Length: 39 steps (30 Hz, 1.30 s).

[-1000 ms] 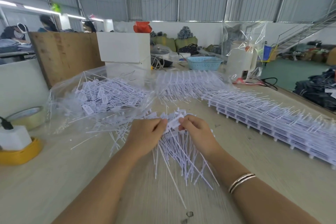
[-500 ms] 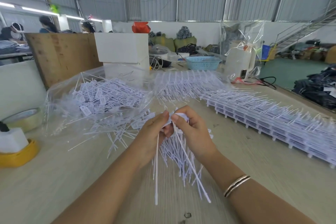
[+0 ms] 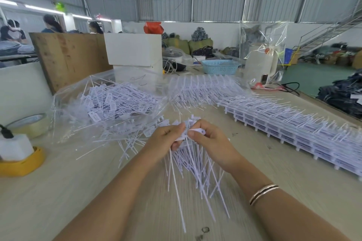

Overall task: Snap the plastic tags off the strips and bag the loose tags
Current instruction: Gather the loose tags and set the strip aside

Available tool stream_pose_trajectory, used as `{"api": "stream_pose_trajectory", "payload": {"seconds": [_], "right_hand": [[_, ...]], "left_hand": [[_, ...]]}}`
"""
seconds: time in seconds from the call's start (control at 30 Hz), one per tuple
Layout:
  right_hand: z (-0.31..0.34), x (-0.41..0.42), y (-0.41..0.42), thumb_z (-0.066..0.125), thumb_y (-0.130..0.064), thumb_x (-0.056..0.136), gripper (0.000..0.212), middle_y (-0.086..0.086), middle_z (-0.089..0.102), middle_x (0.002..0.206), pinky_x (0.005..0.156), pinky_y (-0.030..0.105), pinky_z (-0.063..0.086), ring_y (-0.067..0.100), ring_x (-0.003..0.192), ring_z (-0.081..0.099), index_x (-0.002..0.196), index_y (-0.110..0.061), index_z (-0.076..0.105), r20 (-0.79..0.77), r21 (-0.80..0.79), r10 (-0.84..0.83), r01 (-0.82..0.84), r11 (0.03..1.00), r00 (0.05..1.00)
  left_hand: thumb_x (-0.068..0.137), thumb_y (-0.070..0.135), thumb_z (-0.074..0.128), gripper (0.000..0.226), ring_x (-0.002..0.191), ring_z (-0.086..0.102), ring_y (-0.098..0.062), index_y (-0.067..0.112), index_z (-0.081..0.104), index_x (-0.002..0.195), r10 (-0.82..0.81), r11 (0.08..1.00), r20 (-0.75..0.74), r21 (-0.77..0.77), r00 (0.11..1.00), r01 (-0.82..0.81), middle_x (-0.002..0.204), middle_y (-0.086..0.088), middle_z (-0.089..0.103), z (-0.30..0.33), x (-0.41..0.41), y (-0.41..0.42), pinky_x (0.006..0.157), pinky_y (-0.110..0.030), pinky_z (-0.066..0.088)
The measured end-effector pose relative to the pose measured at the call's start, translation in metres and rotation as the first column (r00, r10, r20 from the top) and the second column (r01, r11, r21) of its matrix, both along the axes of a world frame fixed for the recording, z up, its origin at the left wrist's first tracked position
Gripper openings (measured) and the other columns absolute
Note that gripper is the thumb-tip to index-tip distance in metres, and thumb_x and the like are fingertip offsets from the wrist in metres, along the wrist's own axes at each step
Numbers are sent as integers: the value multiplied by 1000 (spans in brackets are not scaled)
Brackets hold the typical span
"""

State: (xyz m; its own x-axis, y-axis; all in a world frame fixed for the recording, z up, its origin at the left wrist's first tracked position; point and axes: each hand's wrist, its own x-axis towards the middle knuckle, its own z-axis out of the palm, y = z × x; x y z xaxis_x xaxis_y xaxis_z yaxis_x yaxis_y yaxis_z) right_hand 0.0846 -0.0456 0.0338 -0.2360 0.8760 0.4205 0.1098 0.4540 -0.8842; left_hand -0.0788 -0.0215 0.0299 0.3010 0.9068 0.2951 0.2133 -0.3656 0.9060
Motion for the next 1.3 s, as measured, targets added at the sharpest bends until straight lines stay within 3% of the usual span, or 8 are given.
{"api": "stream_pose_trajectory", "payload": {"seconds": [0.1,0.23,0.4,0.53,0.7,0.83,1.0,1.3], "right_hand": [[0,-11,0,58,-10,93,26,-17,49,59,56,16,33,1,55,40,71,-21,50,18,161,-152,147,976,988],[6,-3,0,54,-22,93,24,-10,42,60,55,13,35,12,57,35,69,-23,48,-241,164,-187,230,959,952],[-6,14,13,41,-25,101,20,-9,57,96,82,22,42,1,83,50,109,-29,59,122,103,-414,403,909,902],[-10,18,18,34,-42,100,48,-4,30,146,111,36,12,13,135,25,146,-26,32,483,153,-528,526,837,699],[-6,-13,1,34,-60,89,53,2,66,87,93,37,28,13,95,57,82,-18,65,411,34,-251,260,965,876],[-2,-11,2,62,-35,89,33,14,53,75,67,15,39,18,69,50,78,-4,60,164,-84,-223,239,967,961],[-2,1,5,55,-16,94,17,-1,51,65,58,9,41,11,63,47,78,-10,52,-140,-118,-256,240,964,957],[-6,0,4,59,-17,92,25,-9,56,64,70,12,43,4,64,55,67,-18,58,63,-69,-40,44,997,997]], "left_hand": [[89,45,49,47,45,41,-9,24,49,47,-54,987,256,-131,965,90,45,7,40,-1,0,-2,60,-25,38],[84,36,55,39,38,36,-9,22,51,48,6,938,726,-243,688,248,43,5,36,8,-9,5,51,-24,44],[96,34,48,45,42,42,-10,28,56,52,154,985,124,63,980,-163,44,7,47,7,-21,7,48,-20,37],[93,39,49,17,47,43,-17,32,52,77,165,958,-184,264,969,-113,49,7,48,1,-6,-2,48,-23,34],[100,25,36,13,49,52,-2,23,45,90,180,927,-199,361,963,-98,61,4,54,1,7,-9,49,-13,39],[102,27,33,17,69,57,4,18,47,97,217,938,-93,294,972,-181,84,7,62,-1,6,-5,61,-16,43],[99,37,39,30,46,53,-8,22,56,81,184,981,-109,76,977,-176,66,-3,62,-3,-4,4,57,-25,44],[95,38,47,39,47,53,-9,13,63,69,40,999,-68,-13,997,-41,49,5,55,-1,1,1,61,-25,44]]}}
